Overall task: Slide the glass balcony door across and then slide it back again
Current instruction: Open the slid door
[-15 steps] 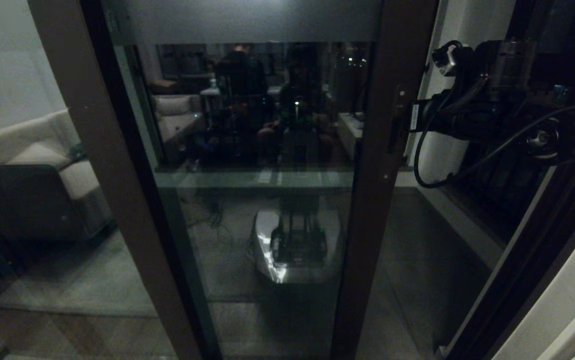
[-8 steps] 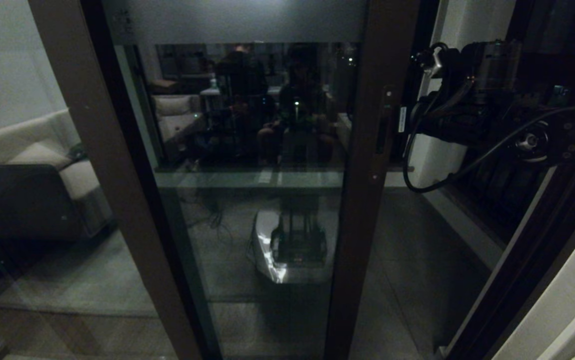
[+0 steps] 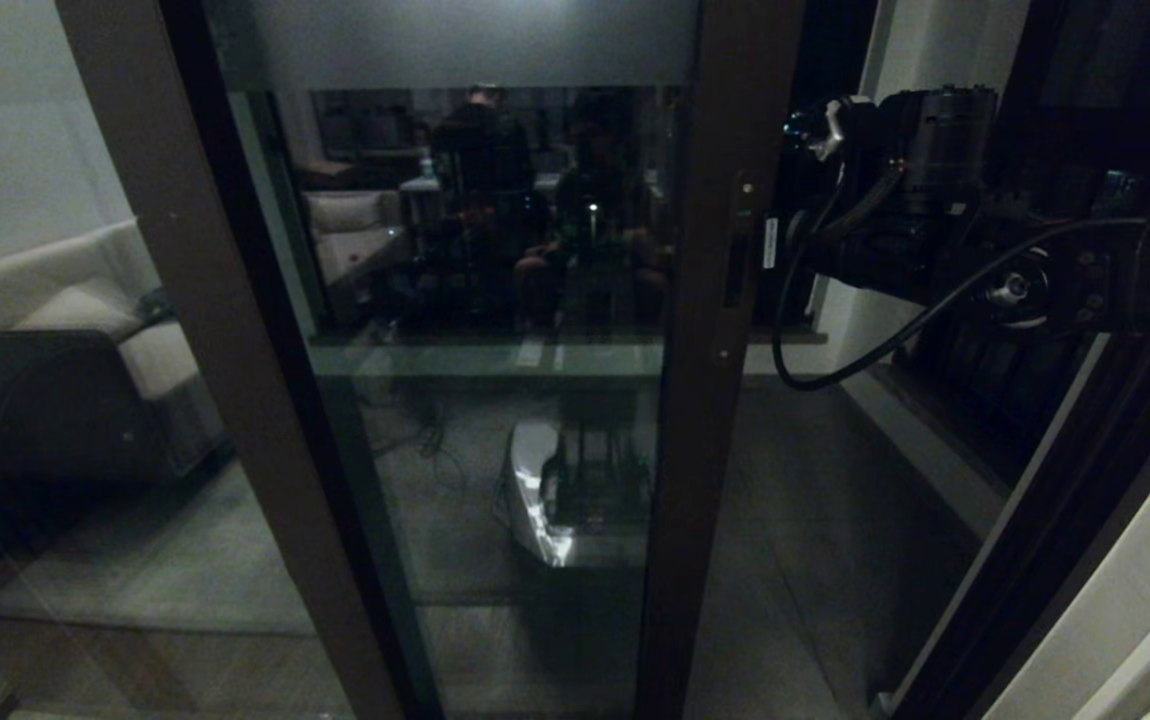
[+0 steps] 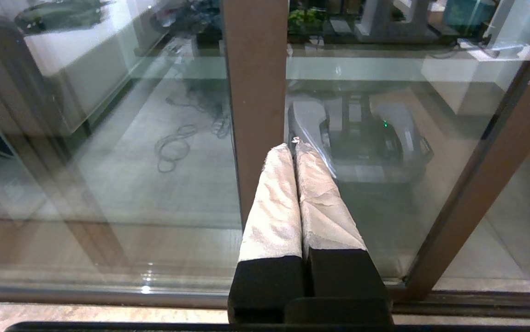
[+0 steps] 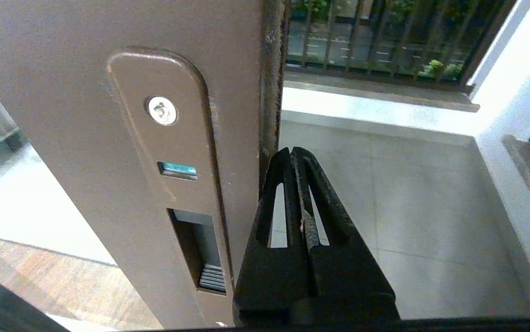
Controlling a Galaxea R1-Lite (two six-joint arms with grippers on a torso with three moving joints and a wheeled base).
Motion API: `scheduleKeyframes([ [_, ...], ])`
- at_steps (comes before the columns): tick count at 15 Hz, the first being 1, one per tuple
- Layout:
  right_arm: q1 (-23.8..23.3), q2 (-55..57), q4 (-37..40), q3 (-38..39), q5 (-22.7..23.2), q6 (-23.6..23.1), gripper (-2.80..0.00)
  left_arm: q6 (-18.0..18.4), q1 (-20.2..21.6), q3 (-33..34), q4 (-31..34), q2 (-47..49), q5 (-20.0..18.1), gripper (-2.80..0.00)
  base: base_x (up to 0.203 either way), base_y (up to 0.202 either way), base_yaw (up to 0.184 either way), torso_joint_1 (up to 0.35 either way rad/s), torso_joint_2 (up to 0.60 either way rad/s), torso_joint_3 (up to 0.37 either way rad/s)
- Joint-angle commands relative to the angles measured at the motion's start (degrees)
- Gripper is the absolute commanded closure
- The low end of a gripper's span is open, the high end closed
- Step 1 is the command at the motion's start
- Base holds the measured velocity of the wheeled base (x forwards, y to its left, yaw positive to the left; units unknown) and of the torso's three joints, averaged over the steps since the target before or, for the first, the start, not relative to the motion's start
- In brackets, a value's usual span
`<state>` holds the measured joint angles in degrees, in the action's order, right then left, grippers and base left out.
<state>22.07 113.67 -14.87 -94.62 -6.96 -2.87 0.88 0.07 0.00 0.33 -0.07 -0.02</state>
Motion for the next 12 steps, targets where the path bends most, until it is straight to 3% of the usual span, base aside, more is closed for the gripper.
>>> scheduleKeyframes([
  [1,1.1,1.6,-0.2,-1.2,-0.1,0.0,0.00,0.0,0.0,0.1,0.0,0.0,0.0,0.00,0.000,0.000,0.000,0.000,0.00,0.000],
  [12,4.8,0.5,0.1,-1.5,-4.0,-0.1,0.00,0.0,0.0,0.1,0.0,0.0,0.0,0.00,0.000,0.000,0.000,0.000,0.00,0.000],
])
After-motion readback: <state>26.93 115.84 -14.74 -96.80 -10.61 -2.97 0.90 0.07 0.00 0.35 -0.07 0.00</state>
